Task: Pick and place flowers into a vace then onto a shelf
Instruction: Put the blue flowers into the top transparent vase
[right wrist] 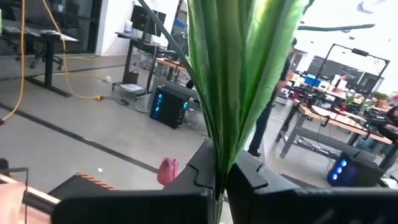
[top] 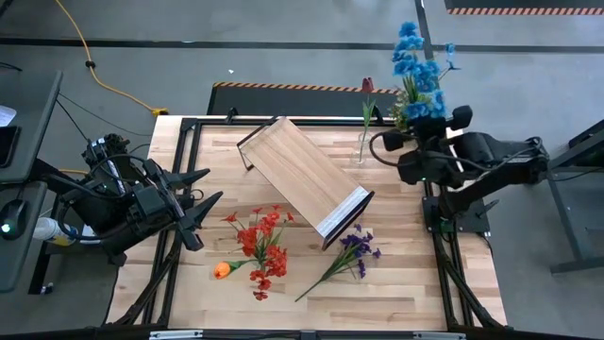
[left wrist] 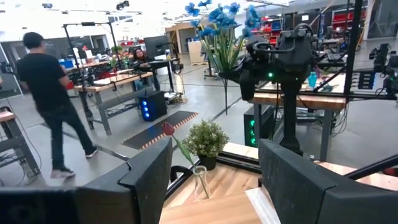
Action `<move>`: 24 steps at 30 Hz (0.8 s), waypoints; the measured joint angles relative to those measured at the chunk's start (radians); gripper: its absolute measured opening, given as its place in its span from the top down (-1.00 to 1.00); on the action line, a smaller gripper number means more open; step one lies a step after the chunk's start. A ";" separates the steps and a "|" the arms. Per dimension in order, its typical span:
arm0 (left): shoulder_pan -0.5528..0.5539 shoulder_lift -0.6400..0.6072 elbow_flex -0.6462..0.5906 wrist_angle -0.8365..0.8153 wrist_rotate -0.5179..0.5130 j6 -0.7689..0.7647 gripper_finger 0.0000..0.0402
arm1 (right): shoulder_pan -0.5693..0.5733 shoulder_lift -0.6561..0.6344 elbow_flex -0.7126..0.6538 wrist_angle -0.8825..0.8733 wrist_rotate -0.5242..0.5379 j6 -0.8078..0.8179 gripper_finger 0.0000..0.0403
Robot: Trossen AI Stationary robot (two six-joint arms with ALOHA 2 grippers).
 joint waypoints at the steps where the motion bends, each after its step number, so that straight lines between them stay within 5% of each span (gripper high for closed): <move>1: 0.000 0.000 0.000 -0.005 0.000 0.000 -0.35 | 0.000 -0.007 0.000 -0.001 0.002 0.000 0.97; 24: 0.000 0.001 0.000 -0.104 0.000 0.003 -0.35 | 0.001 -0.184 0.000 0.001 0.014 0.010 0.97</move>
